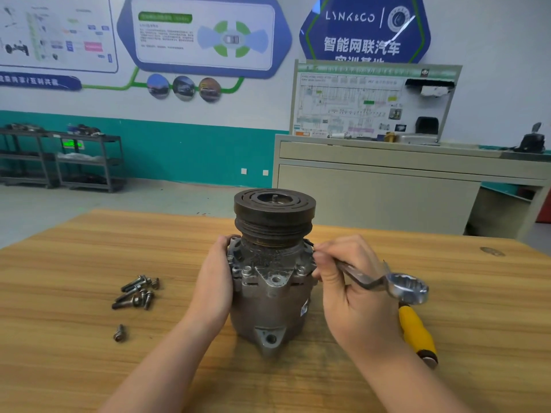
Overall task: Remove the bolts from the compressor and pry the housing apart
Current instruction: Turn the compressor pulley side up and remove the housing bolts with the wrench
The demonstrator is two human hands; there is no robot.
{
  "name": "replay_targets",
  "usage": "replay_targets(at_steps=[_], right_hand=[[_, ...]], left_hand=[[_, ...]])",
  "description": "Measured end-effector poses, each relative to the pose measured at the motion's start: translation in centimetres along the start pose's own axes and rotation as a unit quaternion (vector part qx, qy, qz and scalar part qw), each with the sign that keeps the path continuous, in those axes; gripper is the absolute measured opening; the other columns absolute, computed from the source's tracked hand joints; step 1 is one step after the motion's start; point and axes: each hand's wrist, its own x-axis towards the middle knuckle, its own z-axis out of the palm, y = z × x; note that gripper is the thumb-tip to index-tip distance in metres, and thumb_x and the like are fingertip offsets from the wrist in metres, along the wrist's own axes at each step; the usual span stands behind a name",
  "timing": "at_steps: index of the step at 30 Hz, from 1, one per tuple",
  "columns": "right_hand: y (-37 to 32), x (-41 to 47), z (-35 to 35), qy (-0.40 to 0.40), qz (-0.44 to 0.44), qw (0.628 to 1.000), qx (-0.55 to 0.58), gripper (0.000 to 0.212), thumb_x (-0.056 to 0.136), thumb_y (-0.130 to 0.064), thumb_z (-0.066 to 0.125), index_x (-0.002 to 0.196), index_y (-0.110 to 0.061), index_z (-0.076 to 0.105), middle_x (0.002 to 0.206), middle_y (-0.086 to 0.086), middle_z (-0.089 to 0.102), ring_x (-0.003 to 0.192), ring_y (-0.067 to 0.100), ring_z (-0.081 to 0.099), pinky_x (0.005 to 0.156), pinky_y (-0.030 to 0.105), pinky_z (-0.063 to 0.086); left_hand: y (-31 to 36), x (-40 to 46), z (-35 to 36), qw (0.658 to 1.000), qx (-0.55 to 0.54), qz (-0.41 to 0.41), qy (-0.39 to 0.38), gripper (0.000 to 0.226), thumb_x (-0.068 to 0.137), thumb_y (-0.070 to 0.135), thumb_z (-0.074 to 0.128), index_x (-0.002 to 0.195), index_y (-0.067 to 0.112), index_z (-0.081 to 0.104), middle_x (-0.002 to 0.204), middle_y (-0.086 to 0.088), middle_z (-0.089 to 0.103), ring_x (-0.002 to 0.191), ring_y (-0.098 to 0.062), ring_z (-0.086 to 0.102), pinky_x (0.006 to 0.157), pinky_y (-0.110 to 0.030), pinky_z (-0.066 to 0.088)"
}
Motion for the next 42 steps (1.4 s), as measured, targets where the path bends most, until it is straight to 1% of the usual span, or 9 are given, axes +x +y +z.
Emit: replay_targets(at_steps=[4,8,10,13,15,17,22,27,42], right_hand=[[-0.9,-0.5,0.8,0.079,0.090,0.990,0.078,0.036,0.102,-0.037,0.033,0.088,-0.010,0.053,0.072,0.001,0.053,0.059,0.013,0.051,0.059,0.019,0.044],[-0.4,-0.1,1.0,0.211,0.281,0.909,0.222,0.027,0.102,-0.026,0.028,0.082,-0.015,0.044,0.073,-0.003,0.063,0.041,0.016,0.050,0.044,0.022,0.040],[0.9,1.0,0.2,0.226,0.410,0.829,0.306,0.031,0.104,-0.021,0.029,0.079,-0.011,0.043,0.065,0.001,0.062,0.037,0.017,0.049,0.040,0.019,0.039],[3.0,3.1,-2.0,0.222,0.566,0.609,0.509,0.024,0.097,-0.010,0.039,0.075,-0.007,0.049,0.061,0.010,0.061,0.042,0.014,0.056,0.040,0.019,0.046],[4.1,3.7,-3.1,0.223,0.566,0.550,0.572,0.014,0.089,-0.006,0.047,0.076,-0.005,0.052,0.062,0.009,0.062,0.046,0.011,0.059,0.043,0.016,0.048],[4.7,3.4,-3.2,0.187,0.569,0.602,0.529,0.018,0.093,-0.012,0.048,0.076,-0.008,0.051,0.057,0.003,0.057,0.042,0.009,0.049,0.038,0.017,0.041],[3.9,1.5,-2.0,-0.025,0.438,0.893,0.097,0.030,0.096,-0.035,0.052,0.073,-0.018,0.057,0.043,-0.011,0.034,0.039,0.005,0.028,0.039,0.017,0.026],[2.4,0.6,-0.9,-0.106,0.408,0.905,0.049,0.026,0.071,-0.030,0.082,0.066,-0.022,0.058,0.044,-0.011,0.032,0.038,0.006,0.027,0.038,0.012,0.022],[2.1,0.5,-0.9,-0.091,0.423,0.899,0.073,0.017,0.076,-0.024,0.080,0.079,-0.020,0.064,0.036,-0.012,0.036,0.034,0.003,0.032,0.036,0.010,0.023]], left_hand=[[0.3,-0.1,0.1,1.000,-0.003,-0.002,0.003,0.066,0.105,0.036,0.019,0.066,0.061,0.065,0.075,0.029,0.070,0.070,0.020,0.059,0.072,-0.022,0.040],[0.0,0.0,0.0,1.000,0.002,0.004,0.002,0.064,0.105,0.035,0.019,0.071,0.056,0.068,0.077,0.030,0.069,0.075,0.019,0.060,0.075,-0.023,0.040],[-0.1,0.1,-0.1,1.000,-0.001,0.003,0.004,0.062,0.105,0.036,0.019,0.072,0.052,0.070,0.080,0.027,0.071,0.078,0.016,0.061,0.078,-0.025,0.041],[-0.2,0.2,0.0,1.000,0.006,0.003,0.005,0.062,0.105,0.036,0.020,0.069,0.056,0.067,0.079,0.027,0.070,0.080,0.013,0.062,0.075,-0.024,0.041],[-0.1,0.2,0.0,1.000,0.007,0.003,0.008,0.062,0.104,0.036,0.021,0.067,0.055,0.067,0.077,0.027,0.070,0.078,0.013,0.062,0.073,-0.024,0.041],[-0.1,0.2,-0.1,1.000,0.006,0.000,0.006,0.063,0.104,0.036,0.020,0.066,0.055,0.067,0.075,0.028,0.070,0.076,0.015,0.061,0.071,-0.022,0.040],[0.4,0.0,0.1,1.000,0.000,-0.004,-0.002,0.068,0.105,0.035,0.017,0.064,0.064,0.063,0.068,0.034,0.066,0.067,0.022,0.058,0.069,-0.020,0.038],[0.4,-0.1,0.0,1.000,0.000,-0.010,-0.008,0.069,0.105,0.037,0.017,0.062,0.062,0.064,0.066,0.032,0.067,0.065,0.021,0.058,0.067,-0.018,0.039],[0.7,-0.4,0.2,1.000,-0.018,-0.016,-0.007,0.069,0.105,0.037,0.018,0.061,0.062,0.065,0.064,0.032,0.066,0.066,0.018,0.060,0.069,-0.019,0.037]])
